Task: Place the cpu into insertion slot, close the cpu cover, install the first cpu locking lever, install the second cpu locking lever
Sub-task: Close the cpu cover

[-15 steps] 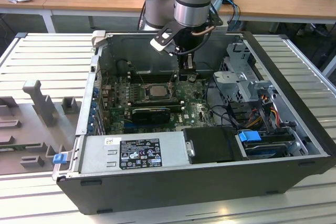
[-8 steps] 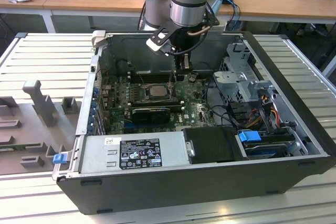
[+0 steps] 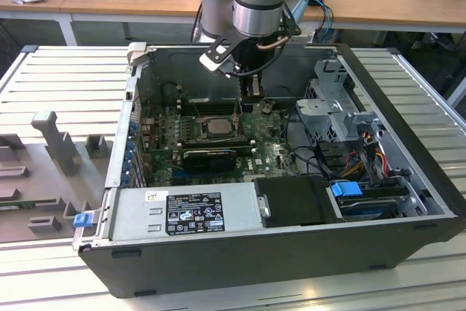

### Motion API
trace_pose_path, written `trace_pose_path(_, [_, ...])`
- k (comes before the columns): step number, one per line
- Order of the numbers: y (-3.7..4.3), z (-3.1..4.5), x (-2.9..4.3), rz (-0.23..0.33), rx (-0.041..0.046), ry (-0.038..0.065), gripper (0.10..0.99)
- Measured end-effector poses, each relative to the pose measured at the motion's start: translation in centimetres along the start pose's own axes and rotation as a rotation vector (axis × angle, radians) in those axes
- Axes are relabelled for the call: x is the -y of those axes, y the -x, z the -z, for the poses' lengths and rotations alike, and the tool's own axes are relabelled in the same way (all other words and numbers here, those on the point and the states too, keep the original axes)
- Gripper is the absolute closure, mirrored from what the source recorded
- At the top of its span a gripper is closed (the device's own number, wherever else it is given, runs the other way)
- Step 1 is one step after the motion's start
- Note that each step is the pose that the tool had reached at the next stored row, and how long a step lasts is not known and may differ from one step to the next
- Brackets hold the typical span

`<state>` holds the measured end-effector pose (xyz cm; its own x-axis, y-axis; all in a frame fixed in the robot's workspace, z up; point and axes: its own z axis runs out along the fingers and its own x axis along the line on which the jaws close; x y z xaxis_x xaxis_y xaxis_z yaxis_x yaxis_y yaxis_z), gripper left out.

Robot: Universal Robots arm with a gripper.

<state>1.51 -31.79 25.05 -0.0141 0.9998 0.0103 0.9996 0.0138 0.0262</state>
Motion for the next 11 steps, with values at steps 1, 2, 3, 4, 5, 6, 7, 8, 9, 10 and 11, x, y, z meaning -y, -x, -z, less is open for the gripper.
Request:
trace_pose_path(1, [0.00,0.00,0.04,0.000,0.0000,0.000,0.980])
trace_pose_path(2, [0.00,0.00,0.08,0.000,0.0000,0.000,0.980])
trace_pose_path(3, [0.00,0.00,0.11,0.000,0.0000,0.000,0.980])
trace_pose_path(4, [0.00,0.00,0.14,0.000,0.0000,0.000,0.980])
trace_pose_path(5, [0.00,0.00,0.16,0.000,-0.0001,0.000,0.980])
trace_pose_path(6, [0.00,0.00,0.19,0.000,0.0000,0.000,0.980])
trace_pose_path(7, [0.00,0.00,0.21,0.000,-0.0001,0.000,0.980])
trace_pose_path(8, [0.00,0.00,0.23,0.000,-0.0001,0.000,0.980])
trace_pose_path(9, [0.00,0.00,0.25,0.000,-0.0001,0.000,0.980])
trace_pose_path(10, [-0.01,0.00,0.26,0.000,-0.0001,0.000,0.980])
trace_pose_path(11, [-0.01,0.00,0.27,0.000,-0.0001,0.000,0.980])
